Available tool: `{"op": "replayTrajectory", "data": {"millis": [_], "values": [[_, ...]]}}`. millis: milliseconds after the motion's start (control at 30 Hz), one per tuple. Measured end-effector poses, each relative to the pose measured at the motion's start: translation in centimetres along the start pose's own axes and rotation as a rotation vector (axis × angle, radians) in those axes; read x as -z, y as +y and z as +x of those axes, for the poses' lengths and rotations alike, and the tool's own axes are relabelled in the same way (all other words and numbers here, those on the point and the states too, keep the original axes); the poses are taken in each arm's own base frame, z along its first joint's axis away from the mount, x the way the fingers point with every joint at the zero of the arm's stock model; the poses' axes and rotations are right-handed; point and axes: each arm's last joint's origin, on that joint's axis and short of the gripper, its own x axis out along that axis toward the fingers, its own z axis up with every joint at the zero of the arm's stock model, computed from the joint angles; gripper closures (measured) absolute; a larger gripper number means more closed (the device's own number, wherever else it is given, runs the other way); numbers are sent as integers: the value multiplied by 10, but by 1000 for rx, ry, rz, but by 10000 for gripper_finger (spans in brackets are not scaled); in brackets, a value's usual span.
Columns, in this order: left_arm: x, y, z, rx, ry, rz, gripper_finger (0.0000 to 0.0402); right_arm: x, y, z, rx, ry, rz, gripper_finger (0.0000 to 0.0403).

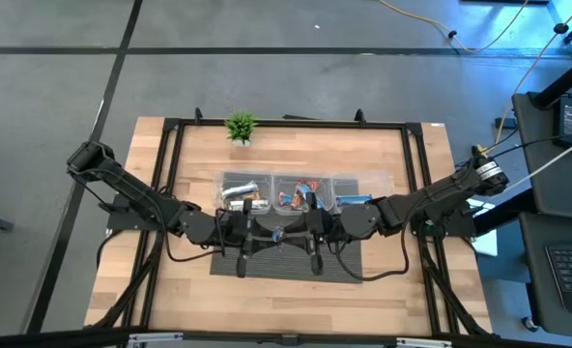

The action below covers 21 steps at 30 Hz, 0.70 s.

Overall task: Pick and place Granola Bars by type
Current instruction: Put the blue granola bar into the right transparent bin

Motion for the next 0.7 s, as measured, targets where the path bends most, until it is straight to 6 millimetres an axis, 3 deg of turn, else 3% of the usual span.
{"op": "replayTrajectory", "data": {"millis": [500,700], "values": [[0,0,0,-1,3,62,336,0,0,0,0,1,-1,325],[0,0,0,0,5,23,307,0,0,0,1,5,-4,325]]}}
